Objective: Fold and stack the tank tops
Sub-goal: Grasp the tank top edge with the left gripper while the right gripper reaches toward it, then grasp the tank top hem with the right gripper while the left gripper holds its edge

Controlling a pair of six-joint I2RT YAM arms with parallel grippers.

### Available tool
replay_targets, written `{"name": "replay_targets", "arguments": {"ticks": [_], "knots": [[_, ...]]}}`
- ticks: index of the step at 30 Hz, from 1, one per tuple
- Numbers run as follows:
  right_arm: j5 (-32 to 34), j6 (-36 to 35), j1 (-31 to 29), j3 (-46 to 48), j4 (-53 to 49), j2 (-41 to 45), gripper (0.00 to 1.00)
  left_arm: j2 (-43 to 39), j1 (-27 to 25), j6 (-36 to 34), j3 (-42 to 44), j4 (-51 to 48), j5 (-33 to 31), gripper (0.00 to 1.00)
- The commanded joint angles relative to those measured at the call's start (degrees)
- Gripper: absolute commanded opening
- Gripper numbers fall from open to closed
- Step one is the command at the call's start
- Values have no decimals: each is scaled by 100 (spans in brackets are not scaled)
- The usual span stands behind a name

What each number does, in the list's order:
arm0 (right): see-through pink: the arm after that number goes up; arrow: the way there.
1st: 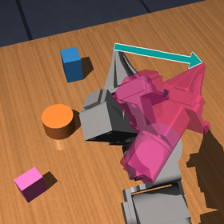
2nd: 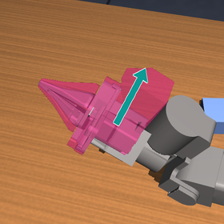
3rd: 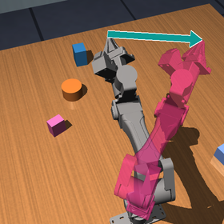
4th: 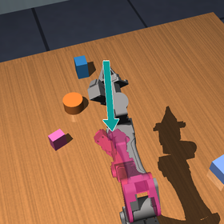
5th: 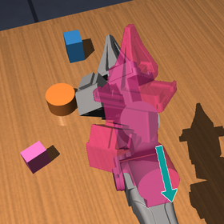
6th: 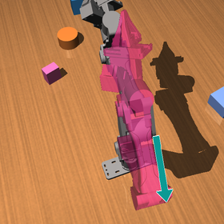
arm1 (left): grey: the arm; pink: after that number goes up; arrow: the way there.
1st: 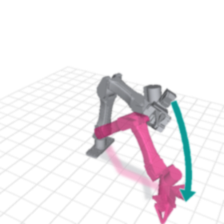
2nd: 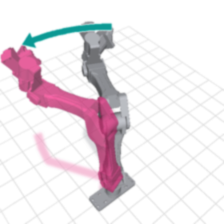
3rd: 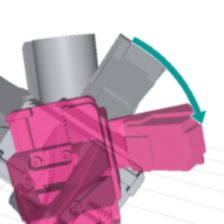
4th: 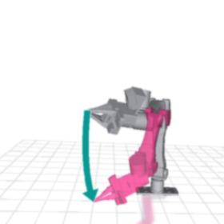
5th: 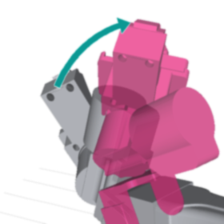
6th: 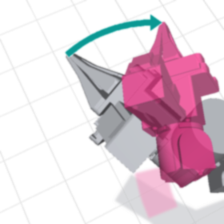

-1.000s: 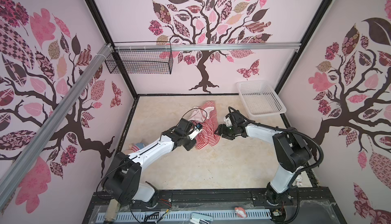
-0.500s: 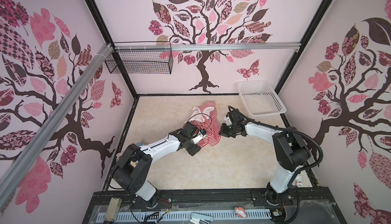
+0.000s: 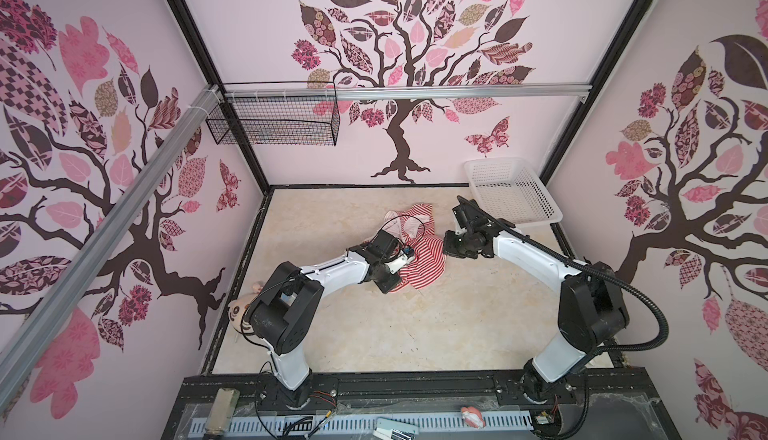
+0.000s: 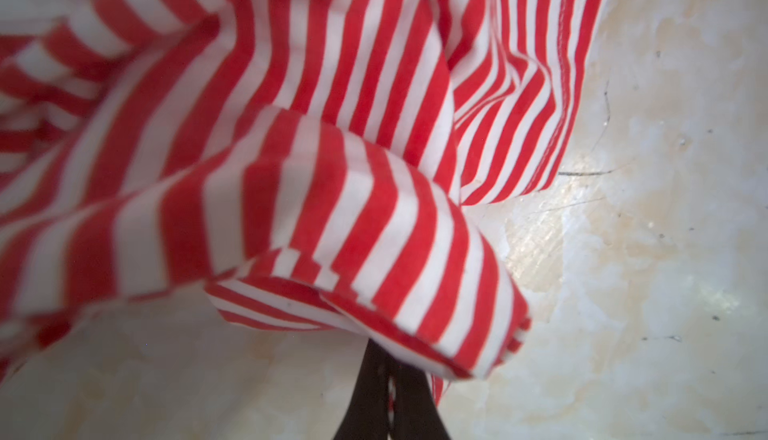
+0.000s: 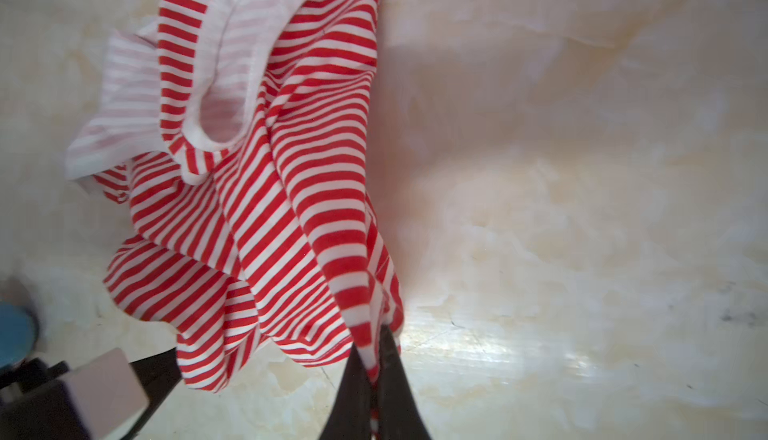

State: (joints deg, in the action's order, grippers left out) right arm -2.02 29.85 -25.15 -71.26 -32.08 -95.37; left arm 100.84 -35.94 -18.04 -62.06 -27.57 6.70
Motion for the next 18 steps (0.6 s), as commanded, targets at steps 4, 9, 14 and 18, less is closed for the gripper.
{"name": "replay_targets", "arguments": {"ticks": [4,9,14,18], "knots": [[827,-205,-35,14,-495,109,0,-546,128,-145,205,-354,-321,0],[909,-201,-41,141,-579,404,0,-1447,614,-123,292,-960,22,0],[893,-209,-43,359,-627,672,0,-2359,903,-296,636,-1179,-23,0],[628,-317,-338,479,-518,610,0,-2711,914,-298,996,-1009,-121,0]]}}
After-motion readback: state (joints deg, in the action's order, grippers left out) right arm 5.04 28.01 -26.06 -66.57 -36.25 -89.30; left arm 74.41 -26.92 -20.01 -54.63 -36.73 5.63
